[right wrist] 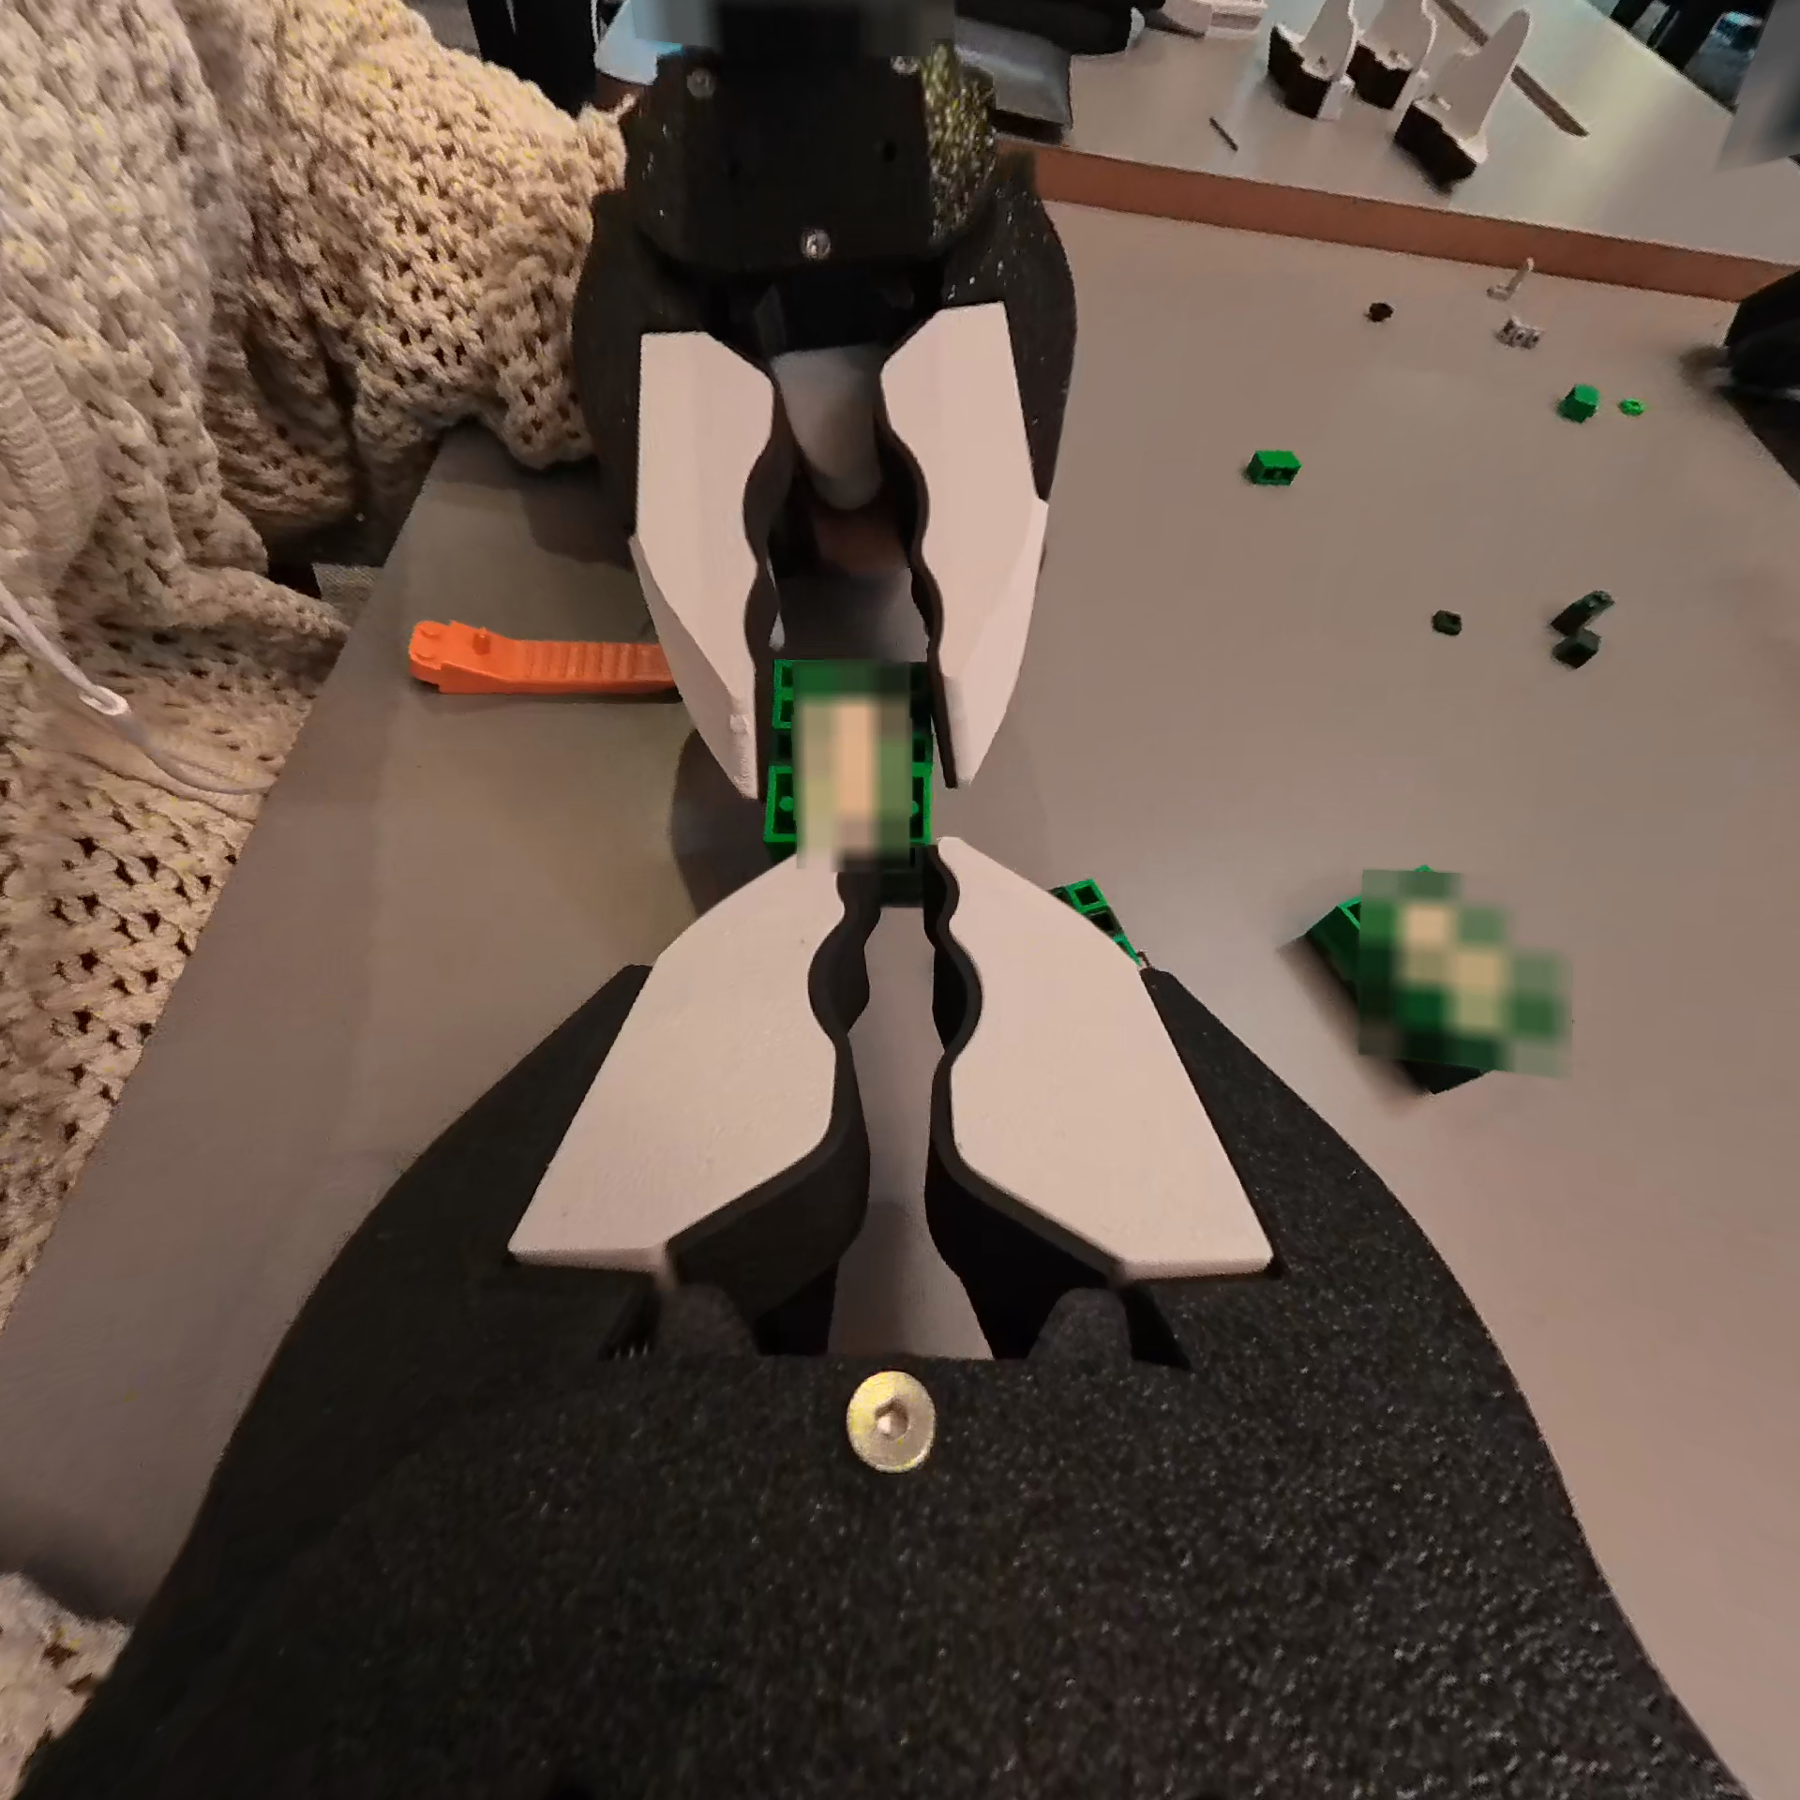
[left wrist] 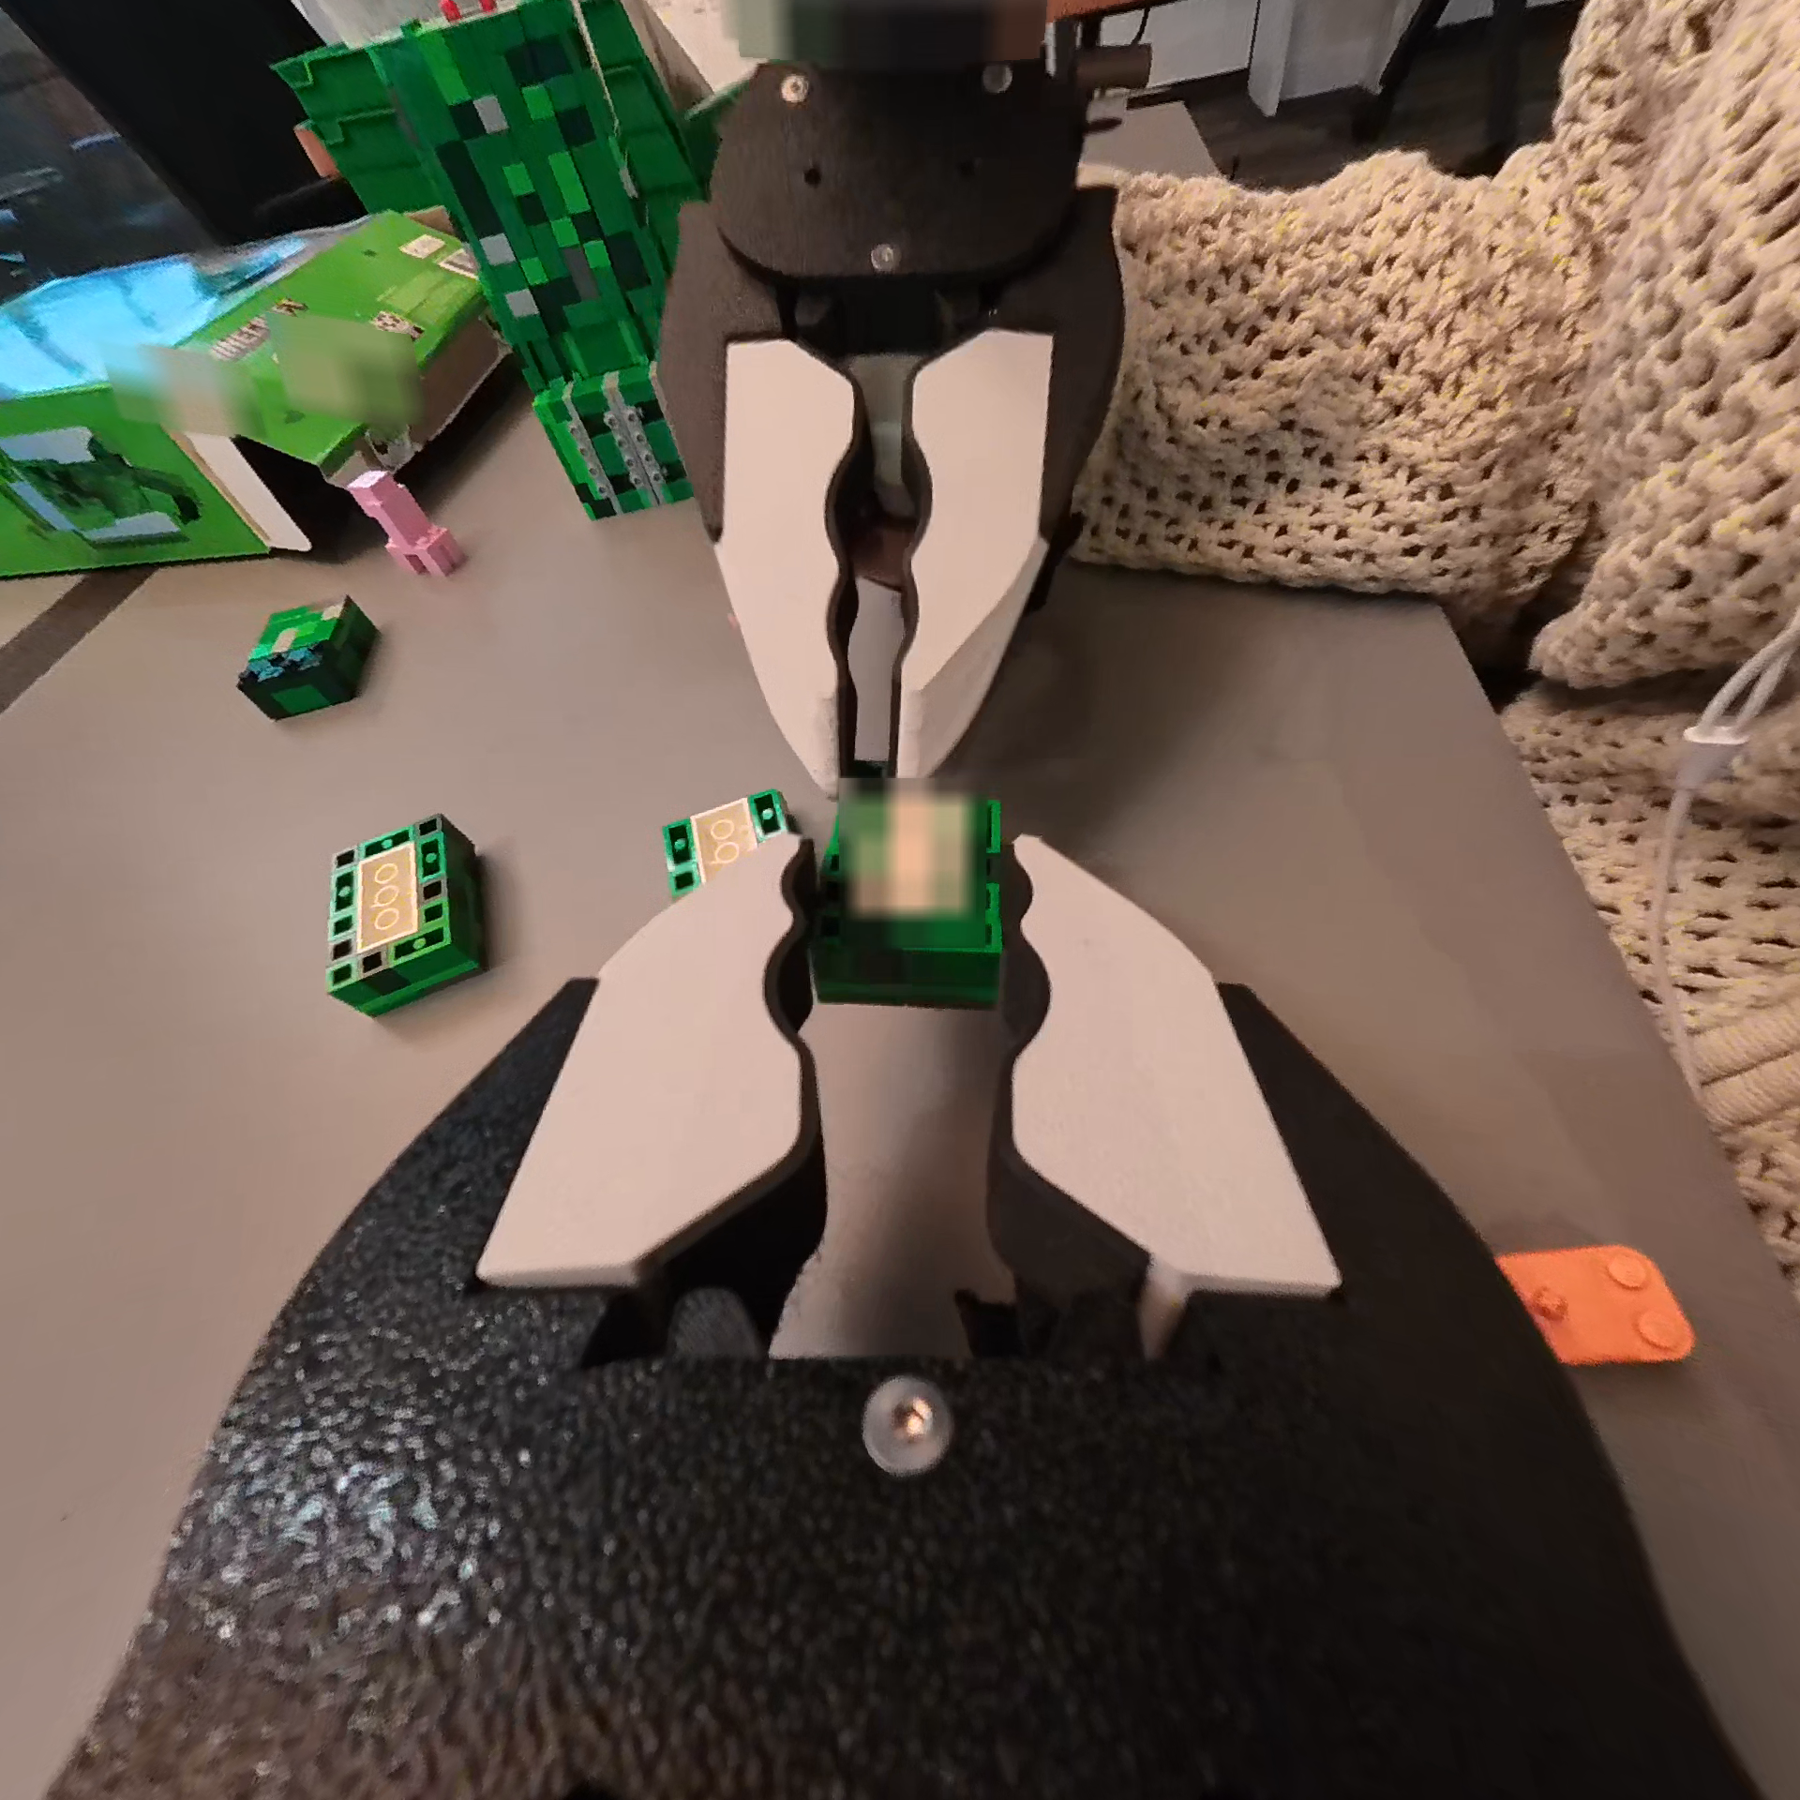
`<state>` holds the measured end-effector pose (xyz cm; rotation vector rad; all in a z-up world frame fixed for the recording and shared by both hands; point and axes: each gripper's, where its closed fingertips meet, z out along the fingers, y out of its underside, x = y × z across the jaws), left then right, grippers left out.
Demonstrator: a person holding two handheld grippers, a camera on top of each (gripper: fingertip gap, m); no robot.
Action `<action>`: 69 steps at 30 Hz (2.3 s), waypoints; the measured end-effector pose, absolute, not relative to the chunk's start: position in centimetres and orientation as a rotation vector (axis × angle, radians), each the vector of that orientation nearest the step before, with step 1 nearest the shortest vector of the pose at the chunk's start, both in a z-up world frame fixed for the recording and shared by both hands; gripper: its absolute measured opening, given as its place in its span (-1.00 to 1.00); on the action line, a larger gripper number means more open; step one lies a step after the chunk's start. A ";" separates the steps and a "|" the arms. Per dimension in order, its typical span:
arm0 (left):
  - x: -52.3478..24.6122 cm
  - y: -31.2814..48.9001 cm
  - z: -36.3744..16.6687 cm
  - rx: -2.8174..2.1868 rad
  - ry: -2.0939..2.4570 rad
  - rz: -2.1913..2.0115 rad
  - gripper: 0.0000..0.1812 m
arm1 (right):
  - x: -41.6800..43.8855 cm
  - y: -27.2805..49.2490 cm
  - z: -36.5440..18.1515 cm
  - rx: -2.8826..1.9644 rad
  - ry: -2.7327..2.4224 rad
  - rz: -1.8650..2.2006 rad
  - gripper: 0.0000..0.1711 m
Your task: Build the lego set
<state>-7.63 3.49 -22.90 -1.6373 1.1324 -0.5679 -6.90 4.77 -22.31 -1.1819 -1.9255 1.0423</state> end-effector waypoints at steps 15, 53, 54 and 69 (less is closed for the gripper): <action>-8.3 2.5 -25.1 -1.785 1.253 -0.585 -0.61 | -7.0 5.5 -21.9 -1.165 -1.879 1.050 -0.91; -9.5 3.0 -24.2 -1.785 1.161 -0.455 -0.60 | -6.7 5.3 -21.3 -1.171 -1.774 1.186 -0.91; -9.4 2.8 -24.0 -1.774 1.161 -0.466 -0.60 | -6.7 5.2 -21.3 -1.168 -1.777 1.179 -0.91; -8.6 2.1 -23.7 -1.778 1.165 -0.546 -0.60 | -8.2 3.0 -21.3 -1.168 -1.845 1.186 -0.91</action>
